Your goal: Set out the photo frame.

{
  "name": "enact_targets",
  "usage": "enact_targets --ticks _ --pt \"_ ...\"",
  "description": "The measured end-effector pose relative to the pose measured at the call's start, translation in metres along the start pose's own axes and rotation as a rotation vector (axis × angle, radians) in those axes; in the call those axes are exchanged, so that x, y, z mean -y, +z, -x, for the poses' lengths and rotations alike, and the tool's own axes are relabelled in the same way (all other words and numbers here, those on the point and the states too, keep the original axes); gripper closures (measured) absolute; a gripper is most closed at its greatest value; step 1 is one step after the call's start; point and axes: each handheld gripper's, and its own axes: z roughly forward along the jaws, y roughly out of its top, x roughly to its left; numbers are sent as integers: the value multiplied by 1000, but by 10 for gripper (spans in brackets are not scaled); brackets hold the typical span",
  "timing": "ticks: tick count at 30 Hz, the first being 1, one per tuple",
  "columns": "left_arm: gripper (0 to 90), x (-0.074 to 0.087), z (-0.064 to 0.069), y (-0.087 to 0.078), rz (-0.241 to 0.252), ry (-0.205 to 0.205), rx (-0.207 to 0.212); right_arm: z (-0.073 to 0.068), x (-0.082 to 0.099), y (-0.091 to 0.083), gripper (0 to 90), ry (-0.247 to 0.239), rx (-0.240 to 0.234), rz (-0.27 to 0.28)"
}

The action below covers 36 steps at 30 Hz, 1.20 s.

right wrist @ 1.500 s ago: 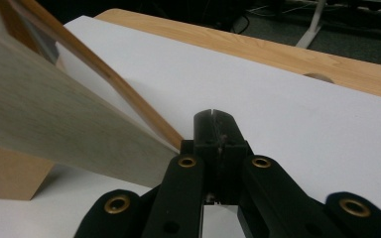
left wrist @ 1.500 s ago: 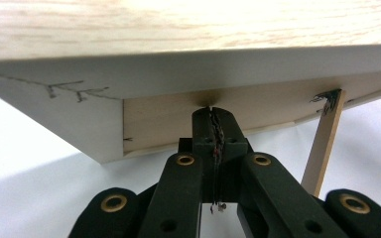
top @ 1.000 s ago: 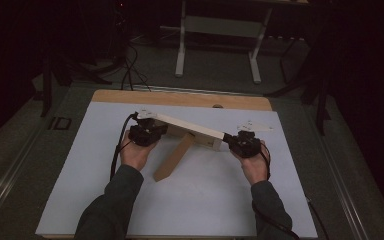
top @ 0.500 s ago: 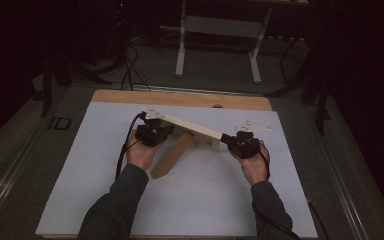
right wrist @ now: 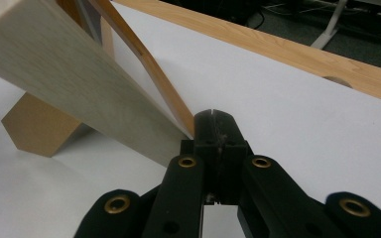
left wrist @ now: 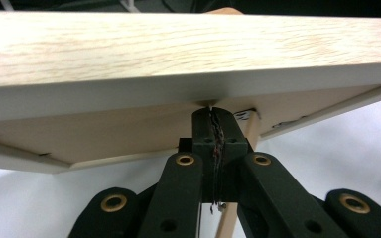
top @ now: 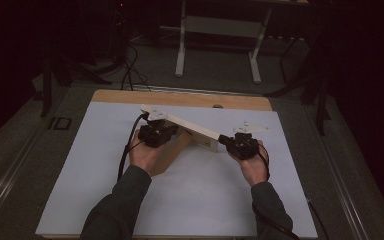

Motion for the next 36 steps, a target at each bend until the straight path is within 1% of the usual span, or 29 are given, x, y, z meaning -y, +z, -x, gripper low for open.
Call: enact_targets --ticks 3,7,10,12,15,16,18,21,26,27,28,32,35,36 --pt "900 -1 3 -1 7 1 12 0 0 0 898 -3 -1 -2" --pt "900 -3 6 -1 0 8 31 0 -2 0 898 -14 -1 -2" --pt "900 -4 10 0 -3 12 24 0 -5 -1 896 -15 -3 10" --pt "900 -5 11 0 -7 11 30 -1 -8 0 898 -13 -1 15" --pt "900 -5 14 1 -10 16 33 -1 -8 0 898 -15 -1 10" --pt "900 -6 16 2 -17 26 36 -1 -8 0 898 -15 -4 9" --pt "900 -7 18 4 -22 32 33 -1 -8 -1 899 -18 -5 6" --pt "900 -7 19 6 -27 34 35 -1 -8 -2 899 -17 -5 5" --pt "900 -7 20 11 -38 26 55 0 -6 -3 899 -19 -17 -1" --pt "900 -7 21 12 -43 36 57 0 -5 -3 898 -22 -23 -4" --pt "900 -6 21 13 -44 33 60 0 -5 -3 899 -24 -24 -5" --pt "900 -6 21 13 -44 34 60 1 -6 -3 898 -38 -27 -7" --pt "900 -6 21 13 -41 31 60 0 -8 -2 898 -36 -21 2" --pt "900 -6 21 13 -41 30 57 1 -10 0 899 -28 -17 6"
